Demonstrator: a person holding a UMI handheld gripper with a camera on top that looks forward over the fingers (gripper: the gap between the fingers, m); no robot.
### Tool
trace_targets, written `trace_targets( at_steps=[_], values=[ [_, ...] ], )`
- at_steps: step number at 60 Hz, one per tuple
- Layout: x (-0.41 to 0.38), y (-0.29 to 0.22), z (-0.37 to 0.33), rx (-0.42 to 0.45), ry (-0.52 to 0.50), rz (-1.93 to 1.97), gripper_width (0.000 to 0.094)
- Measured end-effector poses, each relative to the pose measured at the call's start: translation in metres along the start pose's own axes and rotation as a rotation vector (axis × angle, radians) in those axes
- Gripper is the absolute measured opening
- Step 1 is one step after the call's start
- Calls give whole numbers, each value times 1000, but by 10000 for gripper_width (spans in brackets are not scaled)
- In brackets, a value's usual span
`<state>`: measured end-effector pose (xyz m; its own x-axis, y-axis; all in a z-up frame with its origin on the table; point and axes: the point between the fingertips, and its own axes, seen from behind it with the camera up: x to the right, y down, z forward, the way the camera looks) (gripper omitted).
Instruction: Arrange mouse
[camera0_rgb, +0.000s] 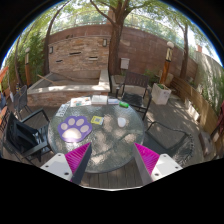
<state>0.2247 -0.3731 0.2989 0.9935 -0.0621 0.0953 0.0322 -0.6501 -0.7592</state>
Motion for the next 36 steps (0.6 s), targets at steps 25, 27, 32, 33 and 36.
trace_targets(
  at_steps=[25,27,32,33,36],
  values=[
    [27,45,124,-104,-6,27,844],
    [33,43,145,-89,-1,29,848],
    [46,35,207,-42,7,20,855],
    [48,32,220,-31,7,18,857],
    [56,23,260,4,13,16,845]
  ],
)
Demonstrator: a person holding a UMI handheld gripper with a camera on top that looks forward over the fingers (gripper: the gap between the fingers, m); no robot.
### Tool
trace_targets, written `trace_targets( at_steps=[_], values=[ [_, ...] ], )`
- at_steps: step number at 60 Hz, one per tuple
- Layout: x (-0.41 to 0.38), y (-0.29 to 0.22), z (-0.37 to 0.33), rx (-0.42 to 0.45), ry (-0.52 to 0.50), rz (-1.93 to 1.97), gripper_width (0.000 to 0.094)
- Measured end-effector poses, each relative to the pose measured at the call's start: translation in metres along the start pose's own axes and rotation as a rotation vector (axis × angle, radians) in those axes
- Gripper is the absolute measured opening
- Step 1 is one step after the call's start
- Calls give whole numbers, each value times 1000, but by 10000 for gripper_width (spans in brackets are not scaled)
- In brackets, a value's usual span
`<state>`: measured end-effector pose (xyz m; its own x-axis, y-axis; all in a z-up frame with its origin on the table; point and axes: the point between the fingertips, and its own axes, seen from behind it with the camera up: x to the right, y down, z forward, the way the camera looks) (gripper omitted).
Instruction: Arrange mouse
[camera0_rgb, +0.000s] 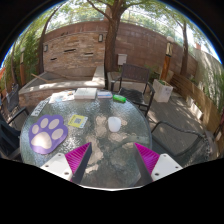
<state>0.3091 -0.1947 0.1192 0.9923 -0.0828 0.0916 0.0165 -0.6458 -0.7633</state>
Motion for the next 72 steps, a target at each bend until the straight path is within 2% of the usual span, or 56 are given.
trace_targets(
  at_steps=[14,26,31,32,34,37,49,54,62,72],
  values=[
    [10,-29,166,29,-41,21,843],
    [6,-36,238,4,-61,49,782],
    [12,-35,250,-5,-57,60,687],
    [12,-37,250,0,-57,59,640],
    [12,-36,248,-4,-55,50,488],
    [11,-35,243,0,-50,52,486],
    [8,-35,243,-11,-14,15,354],
    [12,-41,249,0,18,32,341],
    [27,-96,207,102,91,78,343],
    [-20,-227,95,369,69,170,343]
  ],
)
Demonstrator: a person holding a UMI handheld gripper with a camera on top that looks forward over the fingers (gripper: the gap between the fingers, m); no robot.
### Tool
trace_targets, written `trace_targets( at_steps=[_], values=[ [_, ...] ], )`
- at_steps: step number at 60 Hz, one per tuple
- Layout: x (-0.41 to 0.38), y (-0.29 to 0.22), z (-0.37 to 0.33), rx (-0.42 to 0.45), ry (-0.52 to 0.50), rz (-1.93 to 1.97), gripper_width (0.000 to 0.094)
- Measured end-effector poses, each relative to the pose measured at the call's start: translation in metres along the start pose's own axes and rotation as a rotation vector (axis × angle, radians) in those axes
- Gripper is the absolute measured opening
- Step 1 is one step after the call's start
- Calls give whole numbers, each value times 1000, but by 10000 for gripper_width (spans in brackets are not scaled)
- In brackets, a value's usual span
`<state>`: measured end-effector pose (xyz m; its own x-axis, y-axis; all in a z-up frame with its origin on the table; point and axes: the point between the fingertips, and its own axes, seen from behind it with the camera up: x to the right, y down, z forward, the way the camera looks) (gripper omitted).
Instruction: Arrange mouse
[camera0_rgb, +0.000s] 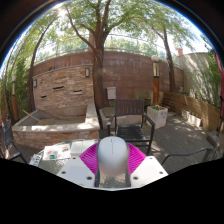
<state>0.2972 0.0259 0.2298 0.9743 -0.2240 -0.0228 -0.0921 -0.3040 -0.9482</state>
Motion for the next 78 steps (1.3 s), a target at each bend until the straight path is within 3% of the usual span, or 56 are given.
trace_targets(
  at_steps=[5,8,10,13,16,21,23,24,36,39,43,46,50,60,78],
  values=[
    [-72,-44,-33,78,-85,23,339],
    [-124,-34,-48,71,-154,11,340],
    [-164,-1,-55,57,-198,3,341],
    [-206,31,-61,-13,-251,-21,341],
    [-247,105,-52,-104,-283,-59,340],
    [-272,174,-46,-266,-300,-93,344],
    [-284,231,-45,-306,-297,-103,350],
    [-280,217,-48,-320,-292,-105,367],
    [-281,272,-45,-416,-264,-121,509],
    [-277,270,-49,-418,-247,-123,555],
    [-276,252,-56,-409,-251,-139,871],
    [-274,241,-73,-390,-245,-149,817],
    [-271,216,-95,-357,-223,-147,856],
    [-272,164,-173,-328,-208,-142,843],
    [-257,146,-300,-326,-193,-166,846]
  ],
)
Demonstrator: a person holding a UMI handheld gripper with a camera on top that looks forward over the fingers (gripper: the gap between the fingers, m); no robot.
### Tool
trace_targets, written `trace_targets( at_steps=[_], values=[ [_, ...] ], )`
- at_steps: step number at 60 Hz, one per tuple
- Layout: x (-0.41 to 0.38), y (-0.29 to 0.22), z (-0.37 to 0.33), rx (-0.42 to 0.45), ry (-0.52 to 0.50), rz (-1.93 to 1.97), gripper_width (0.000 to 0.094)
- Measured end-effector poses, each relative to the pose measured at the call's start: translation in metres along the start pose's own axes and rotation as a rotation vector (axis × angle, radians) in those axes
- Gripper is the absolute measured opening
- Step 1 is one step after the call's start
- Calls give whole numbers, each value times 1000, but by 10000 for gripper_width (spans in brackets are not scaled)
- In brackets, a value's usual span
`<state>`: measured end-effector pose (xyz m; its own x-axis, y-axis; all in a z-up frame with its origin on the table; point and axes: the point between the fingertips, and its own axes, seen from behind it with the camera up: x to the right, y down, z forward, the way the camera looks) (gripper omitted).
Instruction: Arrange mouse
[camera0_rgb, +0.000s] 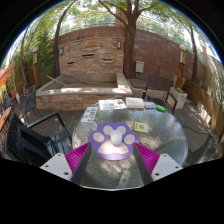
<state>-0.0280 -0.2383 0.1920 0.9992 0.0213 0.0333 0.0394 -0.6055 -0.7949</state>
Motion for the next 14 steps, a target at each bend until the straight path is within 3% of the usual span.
trace_targets(
  at_steps=[14],
  values=[
    [-2,28,-41,-14,4,-12,847]
  ],
)
